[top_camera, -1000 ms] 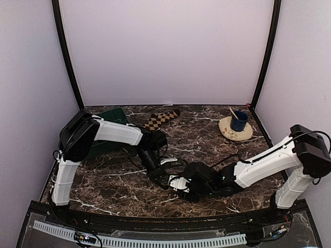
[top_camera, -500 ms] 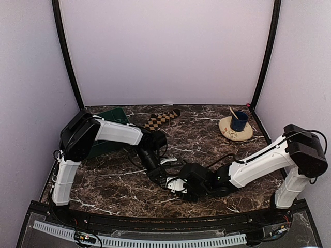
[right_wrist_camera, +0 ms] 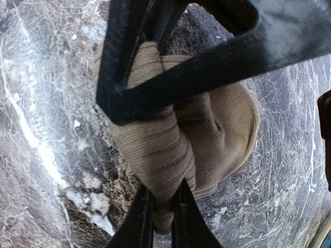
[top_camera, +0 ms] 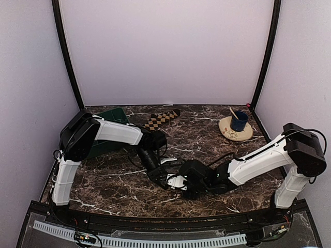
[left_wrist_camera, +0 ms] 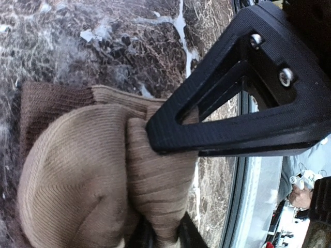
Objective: Roll the socks
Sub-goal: Roll the sock at the center of the board.
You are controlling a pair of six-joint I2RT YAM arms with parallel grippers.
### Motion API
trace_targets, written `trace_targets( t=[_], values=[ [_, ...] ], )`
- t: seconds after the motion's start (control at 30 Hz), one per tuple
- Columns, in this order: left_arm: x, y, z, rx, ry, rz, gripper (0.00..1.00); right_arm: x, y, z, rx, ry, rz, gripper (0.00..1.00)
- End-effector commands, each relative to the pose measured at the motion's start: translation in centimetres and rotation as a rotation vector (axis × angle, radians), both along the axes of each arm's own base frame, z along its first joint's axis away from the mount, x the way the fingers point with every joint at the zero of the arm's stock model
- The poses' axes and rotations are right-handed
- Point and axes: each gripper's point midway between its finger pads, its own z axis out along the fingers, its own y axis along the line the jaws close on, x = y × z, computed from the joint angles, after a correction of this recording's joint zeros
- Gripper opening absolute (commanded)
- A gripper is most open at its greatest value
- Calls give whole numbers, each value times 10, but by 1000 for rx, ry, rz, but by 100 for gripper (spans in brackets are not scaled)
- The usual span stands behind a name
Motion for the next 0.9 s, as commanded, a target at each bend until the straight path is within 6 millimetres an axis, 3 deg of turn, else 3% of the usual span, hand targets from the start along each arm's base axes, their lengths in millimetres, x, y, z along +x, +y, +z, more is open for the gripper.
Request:
trace_targets(
  t=[0.0,0.23,0.63,0.87],
  values=[
    [14,13,-19,94,-42,39,24,-6,-6,-11,-7,69,-18,0],
    [27,19,1,26,-55,115,31,-9,-5,-14,12,111,-36,0],
    [35,30,24,-40,-87,197,32,-6,-3,-13,48,214,-85,0],
    [57,32,37,-70,-193,276,31,-4,-4,-8,71,312,-102,0]
  ],
)
